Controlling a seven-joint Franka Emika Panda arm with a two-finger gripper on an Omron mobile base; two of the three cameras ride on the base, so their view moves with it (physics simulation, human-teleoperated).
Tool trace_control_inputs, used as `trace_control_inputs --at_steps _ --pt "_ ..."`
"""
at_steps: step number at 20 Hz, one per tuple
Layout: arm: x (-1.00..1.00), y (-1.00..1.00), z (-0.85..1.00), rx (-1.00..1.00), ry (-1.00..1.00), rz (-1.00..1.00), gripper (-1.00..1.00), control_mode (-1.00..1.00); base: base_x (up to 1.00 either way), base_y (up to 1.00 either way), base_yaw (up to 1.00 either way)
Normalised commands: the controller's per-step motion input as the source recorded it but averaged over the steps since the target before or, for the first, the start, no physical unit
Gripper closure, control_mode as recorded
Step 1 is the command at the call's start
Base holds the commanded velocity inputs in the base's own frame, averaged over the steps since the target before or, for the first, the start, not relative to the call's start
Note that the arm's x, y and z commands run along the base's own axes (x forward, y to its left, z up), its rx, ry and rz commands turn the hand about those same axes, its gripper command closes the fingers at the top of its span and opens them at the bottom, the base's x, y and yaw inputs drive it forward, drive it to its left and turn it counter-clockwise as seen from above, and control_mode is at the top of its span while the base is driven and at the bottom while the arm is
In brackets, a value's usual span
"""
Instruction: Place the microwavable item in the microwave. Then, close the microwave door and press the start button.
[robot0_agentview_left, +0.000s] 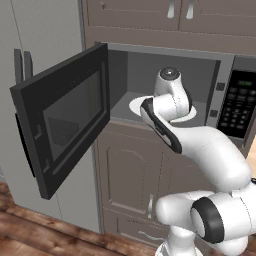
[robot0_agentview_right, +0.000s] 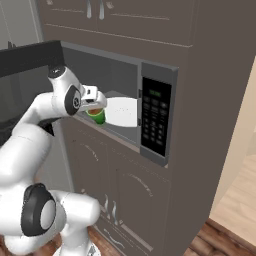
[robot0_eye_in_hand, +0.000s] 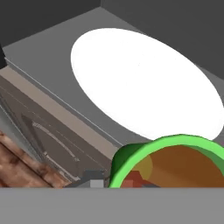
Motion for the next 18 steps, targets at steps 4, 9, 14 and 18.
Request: trace_control_inputs --at_steps 4,9,14,18 --pt "0.69 -0.14 0.00 -0.01 0.06 0.00 1.00 -1.00 0.00 0.00 0.00" --pt "0.38 -0.22 0.00 0.00 0.16 0.00 1.00 -1.00 0.00 0.00 0.00" --pt "0.36 -0.14 -0.02 0.00 0.13 0.00 1.00 -1.00 0.00 0.00 0.00" --pt "0.38 -0.10 -0.28 0.00 0.02 0.01 1.00 -1.00 0.00 0.00 0.00"
